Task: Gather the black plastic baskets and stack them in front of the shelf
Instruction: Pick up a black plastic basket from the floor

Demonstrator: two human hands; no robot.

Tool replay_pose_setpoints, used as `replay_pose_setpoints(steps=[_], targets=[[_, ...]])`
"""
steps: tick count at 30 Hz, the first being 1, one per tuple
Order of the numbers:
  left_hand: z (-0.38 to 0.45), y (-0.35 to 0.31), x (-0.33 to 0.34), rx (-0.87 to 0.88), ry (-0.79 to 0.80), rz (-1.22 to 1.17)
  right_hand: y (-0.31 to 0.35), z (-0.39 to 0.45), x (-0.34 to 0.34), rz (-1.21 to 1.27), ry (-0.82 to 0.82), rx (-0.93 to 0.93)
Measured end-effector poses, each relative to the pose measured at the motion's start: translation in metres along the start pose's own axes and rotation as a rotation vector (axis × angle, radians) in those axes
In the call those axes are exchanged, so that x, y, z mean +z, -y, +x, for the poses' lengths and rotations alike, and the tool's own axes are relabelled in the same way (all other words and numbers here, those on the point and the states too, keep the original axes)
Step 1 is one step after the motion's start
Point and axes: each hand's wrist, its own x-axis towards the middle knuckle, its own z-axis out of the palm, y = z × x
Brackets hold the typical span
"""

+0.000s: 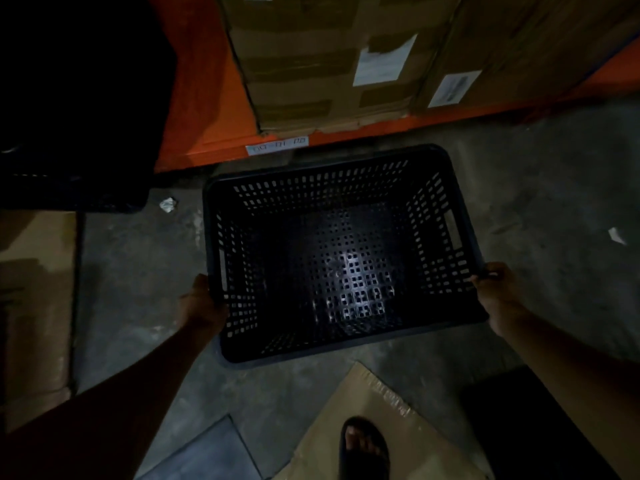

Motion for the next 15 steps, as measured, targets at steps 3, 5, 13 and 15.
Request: replay_pose_setpoints(steps=[3, 5, 13, 15], targets=[[-0.015, 0.003, 0.008, 0.007, -0.006, -0.023, -0.02, 0.001, -0.013, -0.042, -0.013, -0.046], [-0.019, 0.001, 0.009, -0.01, 0.001, -0.042, -0.022, 0.0, -0.014, -0.062, -0.041, -0.076], [-0.036, -0.009, 0.006, -0.001, 0.117, -0.057, -0.034, -0.022, -0.006, -0.161, 0.012, -0.138], [-0.051, -0.011, 0.005, 0.011, 0.162, -0.075, -0.037, -0.038, -0.006, -0.203, -0.001, -0.14]])
